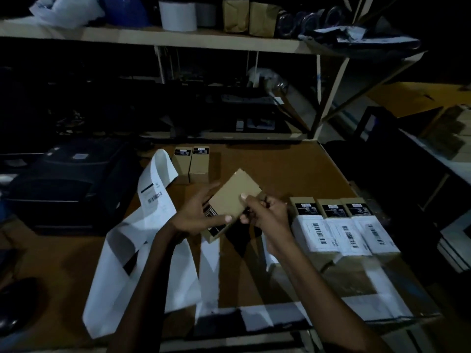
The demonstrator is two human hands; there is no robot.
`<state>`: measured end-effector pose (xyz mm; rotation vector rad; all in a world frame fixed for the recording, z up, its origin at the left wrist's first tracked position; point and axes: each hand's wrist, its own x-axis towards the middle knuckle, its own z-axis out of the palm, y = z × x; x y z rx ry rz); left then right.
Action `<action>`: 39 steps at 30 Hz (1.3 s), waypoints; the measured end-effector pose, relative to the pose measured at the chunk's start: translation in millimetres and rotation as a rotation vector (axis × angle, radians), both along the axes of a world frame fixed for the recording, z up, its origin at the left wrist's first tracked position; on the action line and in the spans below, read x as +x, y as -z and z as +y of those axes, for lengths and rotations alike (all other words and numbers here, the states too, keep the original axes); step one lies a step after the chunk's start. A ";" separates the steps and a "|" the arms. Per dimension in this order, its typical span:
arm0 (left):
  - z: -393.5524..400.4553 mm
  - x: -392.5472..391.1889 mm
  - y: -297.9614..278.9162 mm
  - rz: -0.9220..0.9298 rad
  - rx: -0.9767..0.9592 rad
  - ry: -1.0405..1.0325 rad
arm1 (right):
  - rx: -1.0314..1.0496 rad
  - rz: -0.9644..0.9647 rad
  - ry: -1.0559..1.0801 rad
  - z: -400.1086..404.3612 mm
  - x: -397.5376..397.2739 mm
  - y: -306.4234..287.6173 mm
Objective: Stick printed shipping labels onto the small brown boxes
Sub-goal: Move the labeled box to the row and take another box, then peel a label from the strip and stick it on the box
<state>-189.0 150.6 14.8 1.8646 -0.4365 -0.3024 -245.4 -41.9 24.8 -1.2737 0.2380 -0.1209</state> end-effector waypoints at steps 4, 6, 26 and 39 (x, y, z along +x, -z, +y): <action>17.7 -5.0 26.3 0.020 0.154 -0.009 | 0.267 0.170 0.126 12.1 -15.6 30.1; 18.8 -6.2 29.7 0.014 0.260 -0.040 | 0.336 0.245 0.178 19.2 -22.8 43.0; 37.3 21.2 40.5 -0.140 0.593 0.205 | 0.341 0.159 0.296 61.7 -5.8 27.1; 115.7 38.0 74.3 -0.183 0.282 -0.440 | -0.578 0.400 -0.281 159.0 67.4 33.9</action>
